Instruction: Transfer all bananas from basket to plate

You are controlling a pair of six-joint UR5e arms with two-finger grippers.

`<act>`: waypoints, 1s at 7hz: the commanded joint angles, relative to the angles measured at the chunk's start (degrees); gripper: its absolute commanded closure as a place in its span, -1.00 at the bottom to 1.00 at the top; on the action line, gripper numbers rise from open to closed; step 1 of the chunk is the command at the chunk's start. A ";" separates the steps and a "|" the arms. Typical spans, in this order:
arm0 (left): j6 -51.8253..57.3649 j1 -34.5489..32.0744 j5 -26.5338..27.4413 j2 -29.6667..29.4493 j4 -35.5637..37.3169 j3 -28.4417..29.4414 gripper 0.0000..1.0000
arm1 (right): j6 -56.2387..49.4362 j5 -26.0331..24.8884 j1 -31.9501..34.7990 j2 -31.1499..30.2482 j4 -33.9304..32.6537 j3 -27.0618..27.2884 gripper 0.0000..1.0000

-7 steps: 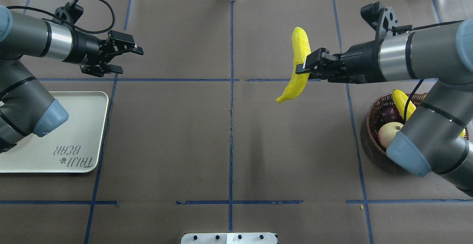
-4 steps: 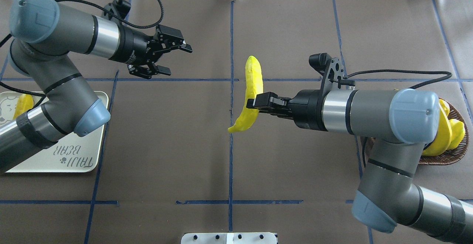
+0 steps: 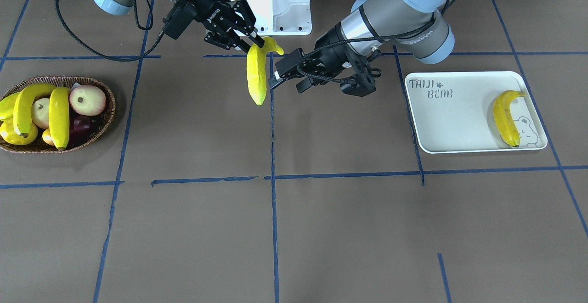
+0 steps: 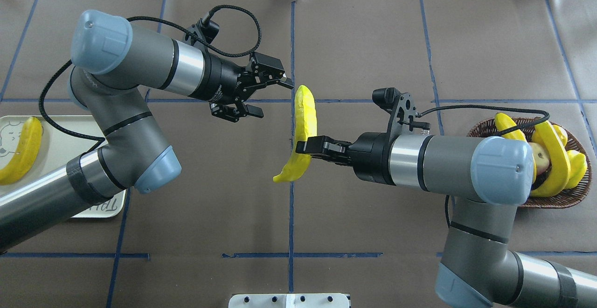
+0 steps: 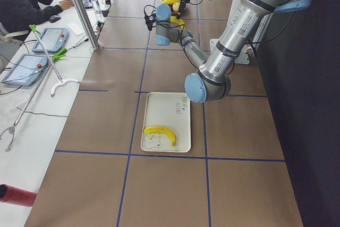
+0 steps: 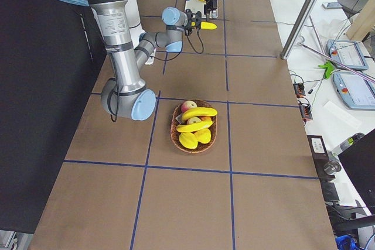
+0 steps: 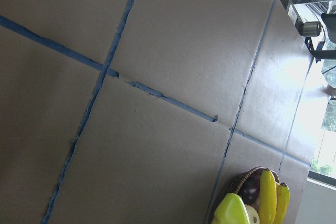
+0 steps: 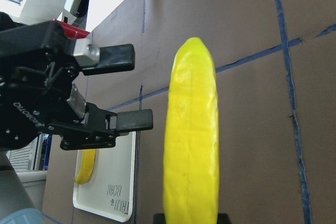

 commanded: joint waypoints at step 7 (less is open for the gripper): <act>0.94 5.94 5.03 -2.67 -0.03 0.34 1.00 | -0.10 -0.03 0.21 0.62 -0.15 0.17 0.96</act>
